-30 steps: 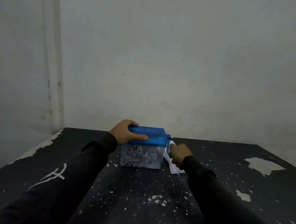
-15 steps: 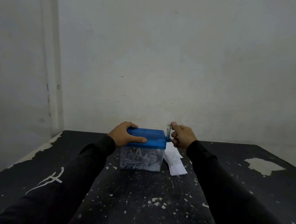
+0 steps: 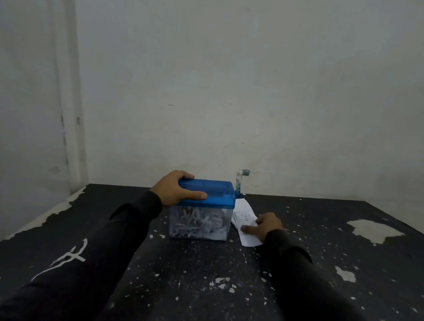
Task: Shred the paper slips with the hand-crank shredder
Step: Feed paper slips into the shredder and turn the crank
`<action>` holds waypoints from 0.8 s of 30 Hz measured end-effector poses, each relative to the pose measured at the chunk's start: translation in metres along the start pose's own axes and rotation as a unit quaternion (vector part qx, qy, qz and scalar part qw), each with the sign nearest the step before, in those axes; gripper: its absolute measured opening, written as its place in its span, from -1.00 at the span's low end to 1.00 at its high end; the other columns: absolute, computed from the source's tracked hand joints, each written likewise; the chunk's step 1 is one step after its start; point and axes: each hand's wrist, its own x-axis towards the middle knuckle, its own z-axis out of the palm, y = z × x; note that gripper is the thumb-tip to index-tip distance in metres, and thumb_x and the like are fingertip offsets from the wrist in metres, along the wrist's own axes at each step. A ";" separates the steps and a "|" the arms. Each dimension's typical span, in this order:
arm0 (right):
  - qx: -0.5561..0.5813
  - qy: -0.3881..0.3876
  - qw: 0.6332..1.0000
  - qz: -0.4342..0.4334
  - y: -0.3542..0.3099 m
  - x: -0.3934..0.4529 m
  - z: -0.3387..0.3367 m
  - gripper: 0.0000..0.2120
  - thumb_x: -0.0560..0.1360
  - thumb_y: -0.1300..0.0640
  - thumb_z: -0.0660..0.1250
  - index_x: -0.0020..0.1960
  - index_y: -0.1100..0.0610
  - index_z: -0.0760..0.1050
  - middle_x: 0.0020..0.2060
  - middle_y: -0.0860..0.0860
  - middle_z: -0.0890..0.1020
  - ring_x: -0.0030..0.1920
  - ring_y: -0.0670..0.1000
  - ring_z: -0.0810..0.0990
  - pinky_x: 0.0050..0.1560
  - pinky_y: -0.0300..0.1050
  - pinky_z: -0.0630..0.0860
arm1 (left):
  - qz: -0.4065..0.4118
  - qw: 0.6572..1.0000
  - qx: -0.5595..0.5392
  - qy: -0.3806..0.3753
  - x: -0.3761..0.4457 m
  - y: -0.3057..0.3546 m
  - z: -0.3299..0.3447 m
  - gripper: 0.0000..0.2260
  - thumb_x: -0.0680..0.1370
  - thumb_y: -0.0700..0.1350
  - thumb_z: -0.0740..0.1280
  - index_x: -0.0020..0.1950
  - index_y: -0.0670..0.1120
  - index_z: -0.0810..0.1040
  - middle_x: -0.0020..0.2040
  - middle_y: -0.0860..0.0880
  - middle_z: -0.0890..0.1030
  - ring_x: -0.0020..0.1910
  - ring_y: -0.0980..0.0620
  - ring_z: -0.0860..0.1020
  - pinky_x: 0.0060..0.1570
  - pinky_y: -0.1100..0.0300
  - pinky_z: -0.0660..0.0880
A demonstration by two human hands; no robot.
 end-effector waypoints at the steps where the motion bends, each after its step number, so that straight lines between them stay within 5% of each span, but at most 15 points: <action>1: 0.018 0.004 1.000 0.002 0.000 -0.001 -0.001 -0.42 0.34 -0.10 0.61 0.24 0.15 0.57 0.16 0.07 0.65 0.12 0.06 0.61 0.19 -0.06 0.55 | -0.001 1.000 -0.003 0.000 -0.001 -0.001 0.001 -0.21 0.22 0.34 0.62 0.32 0.01 0.53 0.20 0.09 0.54 0.09 0.19 0.53 -0.04 0.36 0.44; 8: 0.122 0.049 0.991 0.010 0.005 -0.001 -0.007 -0.87 0.43 0.13 0.56 -0.10 0.15 0.65 -0.05 0.07 0.69 -0.09 -0.03 0.60 0.03 -0.11 0.58 | -0.001 1.000 -0.004 -0.002 -0.002 0.002 -0.001 -0.29 0.27 0.25 0.61 0.32 -0.01 0.53 0.19 0.09 0.54 0.08 0.21 0.53 -0.07 0.40 0.43; 12: 0.109 0.059 0.992 -0.010 0.008 -0.004 -0.013 -0.85 0.50 0.08 0.50 -0.18 0.12 0.62 -0.19 0.04 0.67 -0.20 -0.04 0.60 -0.12 -0.15 0.53 | 0.000 1.000 -0.003 -0.009 -0.003 0.002 -0.001 -0.26 0.27 0.27 0.60 0.35 -0.02 0.52 0.22 0.07 0.54 0.10 0.18 0.53 0.04 0.27 0.45; 14: 0.121 0.087 0.988 -0.038 0.009 -0.004 -0.017 -0.85 0.54 0.08 0.46 -0.15 0.13 0.62 -0.20 0.03 0.66 -0.18 -0.01 0.60 -0.07 -0.09 0.54 | -0.001 1.000 -0.003 -0.012 -0.003 0.002 -0.002 -0.25 0.28 0.28 0.60 0.36 -0.02 0.51 0.23 0.06 0.54 0.11 0.17 0.53 0.07 0.25 0.45; 19: 0.319 0.185 0.921 -0.123 -0.006 -0.017 -0.030 -0.69 0.59 0.16 0.40 0.30 0.11 0.45 0.04 0.05 0.63 -0.05 0.04 0.64 0.00 0.03 0.66 | 0.010 1.000 0.004 -0.024 -0.007 0.004 -0.003 -0.11 0.19 0.45 0.55 0.38 0.00 0.50 0.25 0.06 0.53 0.11 0.18 0.53 0.03 0.30 0.44; 21: 0.360 0.192 0.902 -0.141 -0.014 -0.024 -0.035 -0.70 0.61 0.13 0.37 0.27 -0.02 0.36 -0.04 0.02 0.64 -0.09 0.03 0.68 -0.10 0.07 0.70 | 0.009 0.999 0.018 -0.030 -0.007 0.005 -0.004 -0.05 0.15 0.49 0.50 0.40 0.00 0.49 0.29 0.04 0.52 0.13 0.15 0.53 0.04 0.30 0.43; 24: 0.353 0.231 0.887 -0.187 -0.026 -0.031 -0.041 -0.87 0.63 0.08 0.33 0.14 0.04 0.44 -0.03 0.06 0.66 -0.07 0.05 0.68 -0.17 -0.05 0.67 | 0.012 0.999 0.025 -0.025 -0.007 0.007 -0.004 0.00 0.11 0.49 0.49 0.46 0.07 0.39 0.33 0.01 0.48 0.22 0.03 0.49 0.15 0.20 0.43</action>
